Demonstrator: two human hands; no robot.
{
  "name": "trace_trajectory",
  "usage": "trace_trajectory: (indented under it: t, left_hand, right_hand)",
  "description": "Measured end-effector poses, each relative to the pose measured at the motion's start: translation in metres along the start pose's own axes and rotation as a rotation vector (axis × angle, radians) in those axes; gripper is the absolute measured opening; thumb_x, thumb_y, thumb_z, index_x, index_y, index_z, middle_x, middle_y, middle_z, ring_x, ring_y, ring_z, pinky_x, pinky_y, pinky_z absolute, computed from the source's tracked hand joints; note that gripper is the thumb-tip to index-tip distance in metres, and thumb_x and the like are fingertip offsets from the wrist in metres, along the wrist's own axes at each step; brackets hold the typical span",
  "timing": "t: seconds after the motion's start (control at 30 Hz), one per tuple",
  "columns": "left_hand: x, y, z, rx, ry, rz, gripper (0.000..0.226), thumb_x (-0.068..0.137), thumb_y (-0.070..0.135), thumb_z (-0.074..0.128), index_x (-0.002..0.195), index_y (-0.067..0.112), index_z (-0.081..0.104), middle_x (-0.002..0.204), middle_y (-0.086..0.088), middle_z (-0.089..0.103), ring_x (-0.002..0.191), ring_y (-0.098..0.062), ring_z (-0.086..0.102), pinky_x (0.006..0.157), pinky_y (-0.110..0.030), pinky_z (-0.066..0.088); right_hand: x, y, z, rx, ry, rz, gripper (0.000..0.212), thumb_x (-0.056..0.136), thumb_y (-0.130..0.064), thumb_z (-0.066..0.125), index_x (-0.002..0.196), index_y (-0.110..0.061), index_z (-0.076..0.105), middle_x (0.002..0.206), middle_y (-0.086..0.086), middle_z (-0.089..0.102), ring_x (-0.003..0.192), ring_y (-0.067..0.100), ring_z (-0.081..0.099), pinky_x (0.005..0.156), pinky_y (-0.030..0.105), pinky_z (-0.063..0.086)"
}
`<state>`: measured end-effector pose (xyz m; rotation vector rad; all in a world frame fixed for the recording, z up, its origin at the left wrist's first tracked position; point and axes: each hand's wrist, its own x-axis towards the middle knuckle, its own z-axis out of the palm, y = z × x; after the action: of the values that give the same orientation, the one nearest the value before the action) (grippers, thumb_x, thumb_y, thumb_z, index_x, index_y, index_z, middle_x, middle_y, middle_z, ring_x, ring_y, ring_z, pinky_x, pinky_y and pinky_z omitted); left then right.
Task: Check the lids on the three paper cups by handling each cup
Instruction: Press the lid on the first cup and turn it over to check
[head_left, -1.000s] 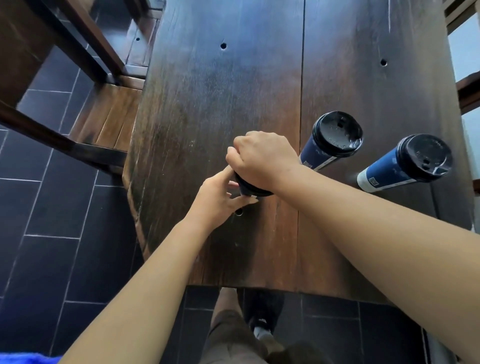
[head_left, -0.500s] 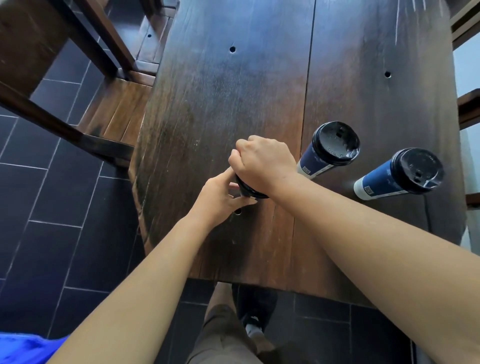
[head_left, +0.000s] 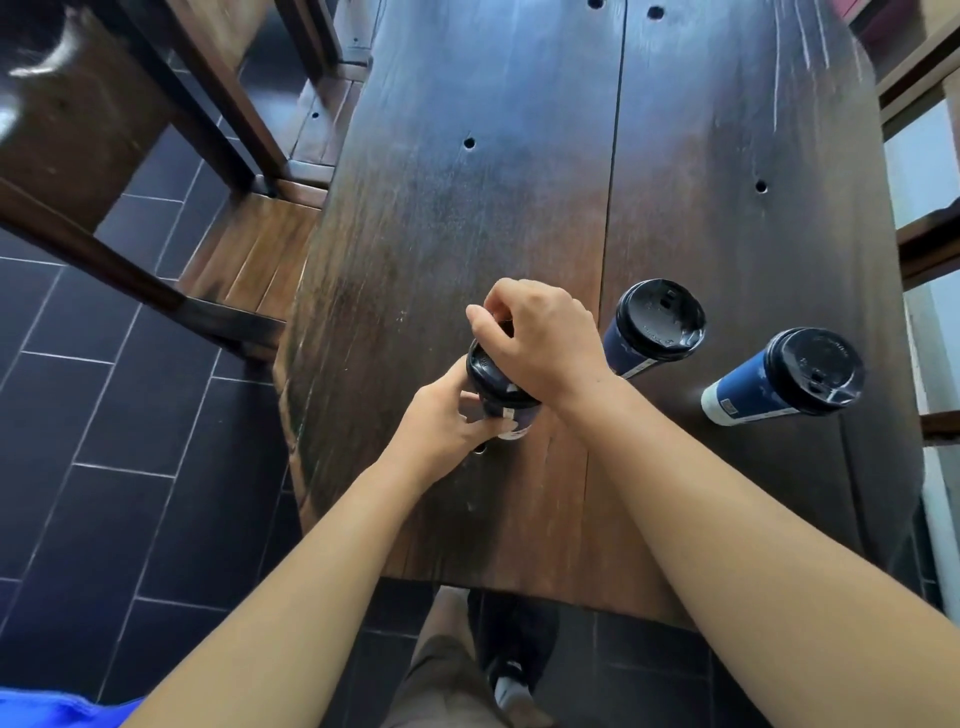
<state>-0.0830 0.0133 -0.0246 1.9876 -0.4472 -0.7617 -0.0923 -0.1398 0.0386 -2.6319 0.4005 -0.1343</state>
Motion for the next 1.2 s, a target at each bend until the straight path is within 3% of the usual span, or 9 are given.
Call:
trace_trajectory:
  t: [0.1,0.27,0.47,0.57,0.67,0.8,0.97,1.2]
  left_hand:
    - [-0.011,0.02,-0.009,-0.007,0.012,0.032,0.059,0.078,0.022,0.088,0.126,0.04,0.057,0.105,0.02,0.074,0.095,0.004,0.067,0.073,-0.01,0.052]
    - [-0.035,0.063,-0.025,-0.081,-0.015,0.066,0.057,0.076,0.044,0.083,0.127,0.042,0.057,0.115,0.018,0.073,0.107,-0.008,0.068,0.09,-0.043,0.06]
    - [-0.072,0.137,-0.045,-0.149,-0.025,0.176,0.072,0.076,0.072,0.067,0.135,0.034,0.054,0.126,0.009,0.07,0.111,-0.017,0.07,0.094,-0.047,0.061]
    - [-0.088,0.171,-0.054,-0.175,0.005,0.242,0.078,0.076,0.078,0.063,0.135,0.028,0.055,0.121,0.006,0.071,0.108,-0.017,0.072,0.092,-0.046,0.061]
    - [-0.101,0.195,-0.058,-0.187,0.019,0.272,0.068,0.078,0.068,0.065,0.133,0.029,0.056,0.117,0.006,0.072,0.101,-0.019,0.075,0.088,-0.047,0.063]
    - [-0.113,0.218,-0.06,-0.249,0.002,0.311,0.062,0.078,0.06,0.071,0.128,0.026,0.059,0.118,-0.001,0.074,0.101,-0.025,0.076,0.09,-0.054,0.06]
    - [-0.121,0.236,-0.062,-0.286,-0.026,0.358,0.06,0.077,0.052,0.073,0.126,0.021,0.059,0.114,-0.002,0.077,0.1,-0.023,0.076,0.088,-0.05,0.062]
    - [-0.118,0.24,-0.054,-0.341,-0.043,0.395,0.063,0.076,0.051,0.074,0.127,0.018,0.058,0.116,0.0,0.076,0.099,-0.026,0.077,0.088,-0.049,0.062]
  right_hand:
    - [-0.006,-0.001,-0.032,0.226,-0.033,0.033,0.035,0.093,-0.051,0.054,0.101,-0.02,0.07,0.098,-0.002,0.073,0.092,0.02,0.068,0.084,0.043,0.057]
    - [-0.024,-0.009,-0.087,0.54,-0.124,0.066,0.063,0.088,-0.061,0.05,0.135,-0.02,0.059,0.131,-0.001,0.066,0.119,0.013,0.063,0.104,0.037,0.051]
    - [-0.045,-0.025,-0.148,0.733,-0.115,0.072,0.085,0.076,-0.073,0.046,0.147,-0.027,0.043,0.148,-0.004,0.053,0.135,0.009,0.052,0.112,0.032,0.046]
    - [-0.055,-0.036,-0.176,0.821,-0.077,0.076,0.085,0.075,-0.071,0.052,0.146,-0.026,0.043,0.142,-0.003,0.057,0.125,0.009,0.06,0.096,0.02,0.055]
    - [-0.063,-0.043,-0.198,0.905,-0.016,0.126,0.074,0.079,-0.061,0.061,0.14,-0.02,0.051,0.129,0.0,0.065,0.114,0.012,0.067,0.088,0.022,0.058]
    - [-0.069,-0.049,-0.225,1.05,0.014,0.181,0.075,0.068,-0.063,0.071,0.129,-0.018,0.062,0.118,0.005,0.074,0.11,0.022,0.072,0.094,0.044,0.06]
    - [-0.077,-0.058,-0.248,1.08,0.025,0.137,0.05,0.08,-0.047,0.069,0.12,-0.018,0.065,0.114,0.01,0.075,0.105,0.02,0.072,0.094,0.043,0.06]
    - [-0.078,-0.057,-0.259,0.953,0.051,0.139,0.066,0.074,-0.059,0.071,0.125,-0.018,0.065,0.115,0.005,0.076,0.104,0.017,0.073,0.099,0.048,0.058]
